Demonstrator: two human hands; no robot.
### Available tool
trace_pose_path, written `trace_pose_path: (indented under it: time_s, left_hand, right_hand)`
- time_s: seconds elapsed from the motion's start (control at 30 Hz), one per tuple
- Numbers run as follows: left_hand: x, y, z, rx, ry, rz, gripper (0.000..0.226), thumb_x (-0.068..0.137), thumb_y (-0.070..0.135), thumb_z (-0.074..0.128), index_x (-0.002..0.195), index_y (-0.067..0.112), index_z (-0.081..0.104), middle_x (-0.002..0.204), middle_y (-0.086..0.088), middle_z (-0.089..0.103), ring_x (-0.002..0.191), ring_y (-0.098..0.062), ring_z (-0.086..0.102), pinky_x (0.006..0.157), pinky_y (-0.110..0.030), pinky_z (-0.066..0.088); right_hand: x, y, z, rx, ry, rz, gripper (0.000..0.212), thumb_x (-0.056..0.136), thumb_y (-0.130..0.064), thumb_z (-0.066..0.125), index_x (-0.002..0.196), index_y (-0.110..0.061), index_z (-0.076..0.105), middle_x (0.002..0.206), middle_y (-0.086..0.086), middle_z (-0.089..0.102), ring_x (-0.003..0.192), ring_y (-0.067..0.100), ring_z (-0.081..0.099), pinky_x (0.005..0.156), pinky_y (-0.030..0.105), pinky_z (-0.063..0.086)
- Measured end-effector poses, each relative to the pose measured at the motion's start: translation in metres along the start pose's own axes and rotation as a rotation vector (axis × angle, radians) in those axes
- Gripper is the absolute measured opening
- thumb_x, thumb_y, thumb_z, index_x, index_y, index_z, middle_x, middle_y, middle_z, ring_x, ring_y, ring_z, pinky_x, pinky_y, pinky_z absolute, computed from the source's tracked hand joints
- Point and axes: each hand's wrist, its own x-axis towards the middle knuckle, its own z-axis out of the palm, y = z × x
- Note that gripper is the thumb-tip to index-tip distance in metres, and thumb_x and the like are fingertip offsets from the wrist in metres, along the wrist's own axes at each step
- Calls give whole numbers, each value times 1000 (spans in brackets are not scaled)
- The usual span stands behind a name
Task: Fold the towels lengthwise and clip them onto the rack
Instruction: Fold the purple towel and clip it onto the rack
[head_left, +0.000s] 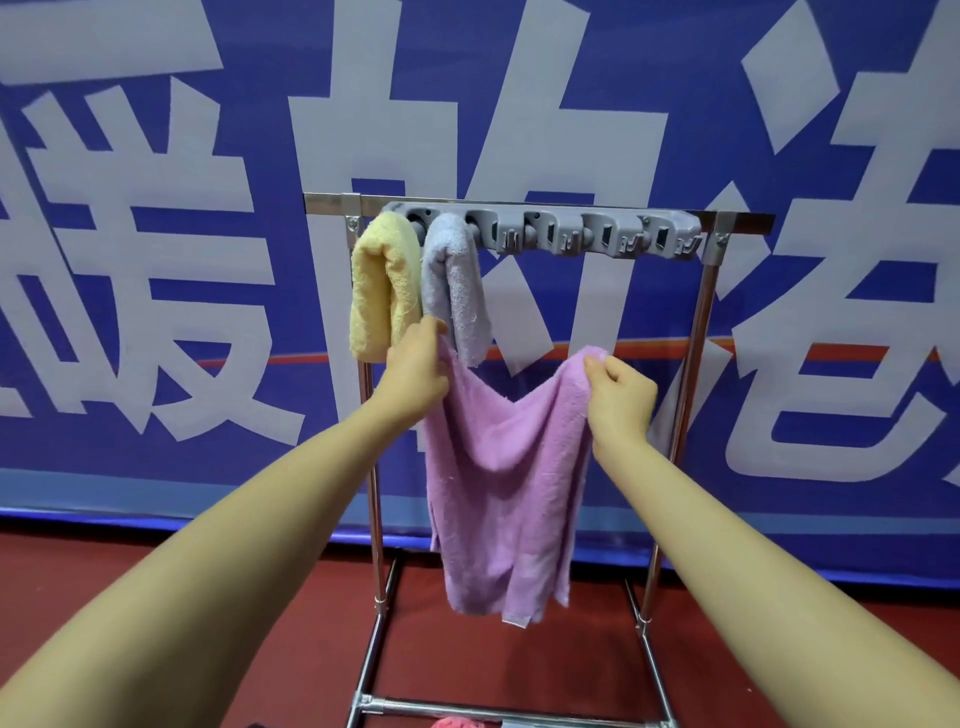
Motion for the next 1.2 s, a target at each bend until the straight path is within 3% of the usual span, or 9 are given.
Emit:
trace_pose_path:
  time_s: [0.07, 0.17, 0.27, 0.53, 0.7, 0.8, 0.97, 1.07, 1.2]
  left_hand:
    - [4, -5, -4, 35, 96, 12, 32, 83, -1, 38, 109, 15, 47, 107, -8, 59, 99, -31, 54, 87, -46, 46]
    - [3, -9, -5, 173, 195, 20, 18, 89, 3, 35, 95, 13, 48, 91, -7, 62, 82, -32, 54, 72, -39, 43]
    - [-1, -7, -2, 37, 275, -55, 17, 93, 6, 32, 96, 16, 46, 85, -8, 60, 76, -34, 54, 67, -42, 47]
    - [16, 9, -2, -285, 141, -286, 29, 84, -6, 32, 86, 8, 58, 84, 0, 55, 81, -18, 49, 67, -25, 37]
    - [16, 14, 10, -98, -127, 4, 33, 80, -5, 39, 88, 12, 66, 99, -5, 59, 95, -17, 55, 85, -23, 43]
    - [6, 30, 15, -66, -167, 147, 33, 83, -9, 40, 100, 4, 65, 100, -6, 50, 96, -14, 47, 84, -12, 32]
    - [4, 49, 13, -138, -191, 290, 34, 77, -13, 39, 97, 1, 62, 100, -14, 60, 96, -22, 55, 81, -16, 39]
    - [-2, 53, 13, -187, -226, 306, 31, 80, -11, 40, 103, 0, 56, 98, -12, 62, 92, -20, 56, 79, -20, 43]
    - [-11, 34, 20, -110, -192, 218, 11, 89, 5, 49, 100, 8, 50, 93, -1, 57, 85, -17, 53, 73, -25, 38]
  right_hand:
    - [5, 4, -4, 1, 65, 35, 23, 92, -10, 53, 76, -9, 69, 106, 6, 44, 103, 17, 45, 73, 35, 45]
    - [10, 9, -10, -57, 105, 71, 22, 95, -14, 49, 90, 1, 64, 79, 14, 65, 84, 31, 60, 99, 52, 42]
    - [17, 15, -16, -99, 132, 61, 28, 96, -18, 48, 71, -16, 59, 64, -5, 55, 78, 23, 58, 97, 57, 42]
    - [28, 12, -25, -178, 209, 61, 22, 99, -16, 41, 101, -4, 59, 93, 6, 59, 95, 26, 60, 80, 36, 49]
    - [18, 16, -16, -158, -12, -21, 21, 92, -7, 47, 110, -16, 44, 84, 4, 56, 83, 23, 59, 66, 28, 47]
    - [5, 10, -6, -217, -277, -124, 21, 92, -6, 48, 104, -17, 62, 92, 0, 64, 85, 12, 59, 66, 13, 43]
    - [0, 8, 13, -350, -542, -184, 16, 81, -25, 68, 97, -28, 70, 91, -12, 69, 93, 13, 61, 89, 33, 48]
    - [1, 5, 19, -365, -518, -211, 17, 81, -30, 67, 66, -35, 62, 56, -18, 58, 67, 10, 50, 82, 41, 42]
    - [5, -3, 16, -188, -407, -160, 15, 83, -26, 63, 68, -28, 66, 66, -10, 64, 75, 17, 61, 93, 53, 45]
